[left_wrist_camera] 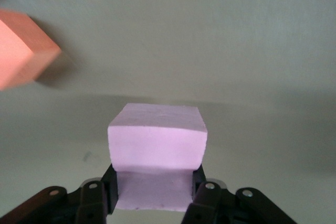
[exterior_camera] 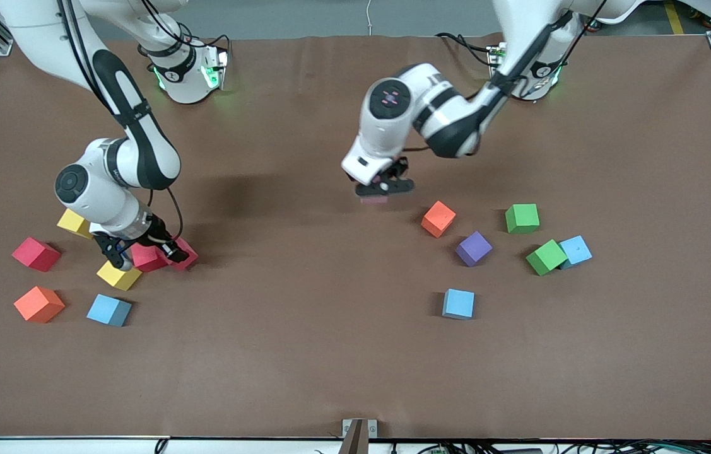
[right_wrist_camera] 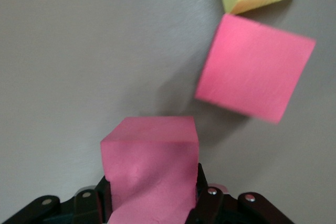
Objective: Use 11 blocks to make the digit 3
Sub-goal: 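Place the light pink cube mid-table with the left gripper while right carries pink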
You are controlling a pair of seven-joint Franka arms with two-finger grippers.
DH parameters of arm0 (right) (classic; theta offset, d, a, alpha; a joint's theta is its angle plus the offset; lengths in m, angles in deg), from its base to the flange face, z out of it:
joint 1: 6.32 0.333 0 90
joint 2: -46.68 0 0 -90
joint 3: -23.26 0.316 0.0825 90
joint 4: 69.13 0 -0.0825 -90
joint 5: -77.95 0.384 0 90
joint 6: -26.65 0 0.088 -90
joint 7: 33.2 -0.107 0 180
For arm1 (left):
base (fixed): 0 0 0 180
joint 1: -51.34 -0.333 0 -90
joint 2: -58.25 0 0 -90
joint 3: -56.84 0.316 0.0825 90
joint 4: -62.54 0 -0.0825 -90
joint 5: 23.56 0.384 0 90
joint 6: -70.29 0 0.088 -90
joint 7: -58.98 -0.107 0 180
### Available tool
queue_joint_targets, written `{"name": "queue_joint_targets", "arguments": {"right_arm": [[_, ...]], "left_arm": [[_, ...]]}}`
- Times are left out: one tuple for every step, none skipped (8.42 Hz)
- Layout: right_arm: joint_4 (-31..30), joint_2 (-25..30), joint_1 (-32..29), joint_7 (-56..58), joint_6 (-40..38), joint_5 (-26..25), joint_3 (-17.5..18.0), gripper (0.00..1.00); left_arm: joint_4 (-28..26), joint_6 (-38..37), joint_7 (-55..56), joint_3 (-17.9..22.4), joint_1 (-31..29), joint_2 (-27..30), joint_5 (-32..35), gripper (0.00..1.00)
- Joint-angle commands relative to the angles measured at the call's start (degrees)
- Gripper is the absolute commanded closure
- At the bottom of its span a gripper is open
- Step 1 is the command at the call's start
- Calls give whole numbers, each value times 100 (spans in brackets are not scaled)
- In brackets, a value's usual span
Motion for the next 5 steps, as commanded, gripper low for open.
{"name": "queue_joint_targets", "arguments": {"right_arm": [[-5, 320, 473, -1229, -231, 76, -18, 94], [-5, 338, 729, -1669, -231, 68, -18, 94], [-13, 339, 923, -2065, -231, 68, -18, 94], [-22, 347, 1125, -2339, -231, 68, -27, 94], [-5, 347, 1214, -2594, -231, 68, -27, 94]], "left_arm": [[146, -42, 366, 46, 455, -343, 120, 66], [243, -25, 629, 55, 596, -510, 163, 66], [435, -7, 884, 64, 737, -773, 390, 66], [463, 88, 1165, 55, 843, -897, 801, 66], [411, 281, 1290, 55, 879, -986, 953, 66]]}}
